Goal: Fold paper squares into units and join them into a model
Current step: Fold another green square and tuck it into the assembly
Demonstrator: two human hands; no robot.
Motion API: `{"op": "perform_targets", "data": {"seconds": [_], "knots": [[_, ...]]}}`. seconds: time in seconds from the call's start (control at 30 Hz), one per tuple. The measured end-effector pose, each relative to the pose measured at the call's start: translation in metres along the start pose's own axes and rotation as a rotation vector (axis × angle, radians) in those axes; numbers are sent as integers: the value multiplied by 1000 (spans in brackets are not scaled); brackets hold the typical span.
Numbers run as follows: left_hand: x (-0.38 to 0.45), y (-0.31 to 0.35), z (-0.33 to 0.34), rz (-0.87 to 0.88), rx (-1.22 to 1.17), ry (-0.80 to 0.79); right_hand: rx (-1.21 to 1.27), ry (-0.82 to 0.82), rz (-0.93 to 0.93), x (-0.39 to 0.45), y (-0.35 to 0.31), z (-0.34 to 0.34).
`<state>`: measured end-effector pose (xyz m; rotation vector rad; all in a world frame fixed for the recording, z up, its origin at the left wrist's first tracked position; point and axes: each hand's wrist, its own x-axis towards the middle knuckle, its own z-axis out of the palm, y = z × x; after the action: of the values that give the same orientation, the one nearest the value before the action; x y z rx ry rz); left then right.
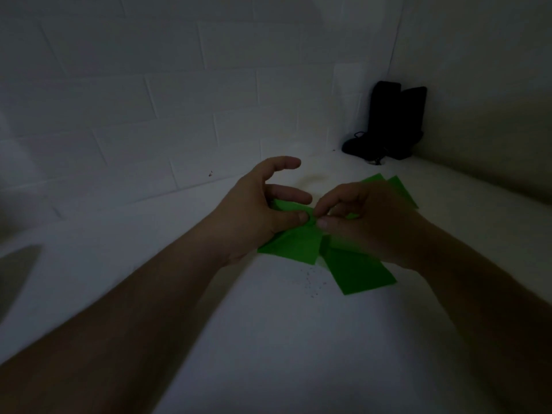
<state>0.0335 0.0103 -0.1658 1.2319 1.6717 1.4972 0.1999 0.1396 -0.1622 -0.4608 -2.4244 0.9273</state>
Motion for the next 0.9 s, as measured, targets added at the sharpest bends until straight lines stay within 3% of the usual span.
{"op": "perform_targets", "data": {"seconds": [0.17, 0.47, 0.9], "knots": [[-1, 3, 1, 22, 31, -5, 93, 14, 5, 0, -1, 5], [-1, 1, 3, 12, 36, -22, 22, 4, 0, 3, 4, 6], [-1, 1, 8, 28, -100, -25, 127, 90, 9, 3, 4, 8]]}}
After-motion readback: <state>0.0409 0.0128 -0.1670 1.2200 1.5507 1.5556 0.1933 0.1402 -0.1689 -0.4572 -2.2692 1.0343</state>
